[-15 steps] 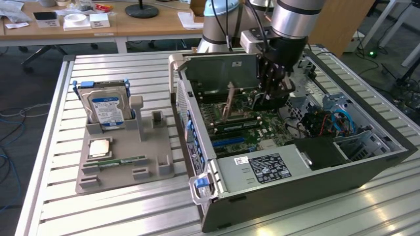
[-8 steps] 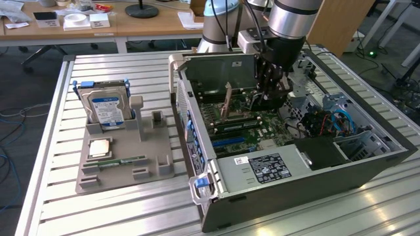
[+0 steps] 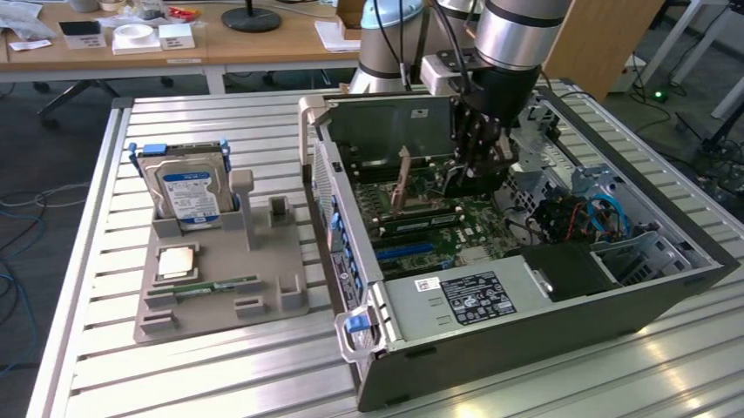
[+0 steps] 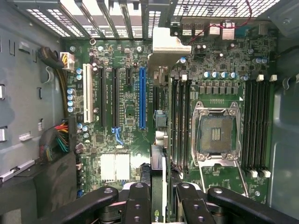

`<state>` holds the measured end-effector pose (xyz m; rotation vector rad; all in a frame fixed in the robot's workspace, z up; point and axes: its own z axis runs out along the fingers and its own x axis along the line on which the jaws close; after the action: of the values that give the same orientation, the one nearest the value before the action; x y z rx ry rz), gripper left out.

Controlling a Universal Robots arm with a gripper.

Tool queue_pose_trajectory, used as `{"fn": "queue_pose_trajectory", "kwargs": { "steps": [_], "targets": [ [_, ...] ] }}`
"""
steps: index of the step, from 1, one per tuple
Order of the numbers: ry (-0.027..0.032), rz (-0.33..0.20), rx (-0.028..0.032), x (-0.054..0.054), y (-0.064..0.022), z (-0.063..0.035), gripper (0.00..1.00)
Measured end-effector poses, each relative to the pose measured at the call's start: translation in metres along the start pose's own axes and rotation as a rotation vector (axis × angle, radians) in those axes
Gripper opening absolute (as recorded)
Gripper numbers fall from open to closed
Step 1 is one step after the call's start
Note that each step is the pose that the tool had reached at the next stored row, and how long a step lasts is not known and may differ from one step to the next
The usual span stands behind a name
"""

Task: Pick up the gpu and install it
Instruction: 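Insert the gpu into the slot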

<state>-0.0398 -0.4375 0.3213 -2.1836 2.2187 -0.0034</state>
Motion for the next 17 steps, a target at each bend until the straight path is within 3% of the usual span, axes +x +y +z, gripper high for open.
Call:
{"fn": "queue_pose_trajectory", "kwargs": {
  "steps": [17],
  "targets": [
    [0.0001,0.000,0.0001,0.001,0.0082,0.0128,0.26]
  ]
}}
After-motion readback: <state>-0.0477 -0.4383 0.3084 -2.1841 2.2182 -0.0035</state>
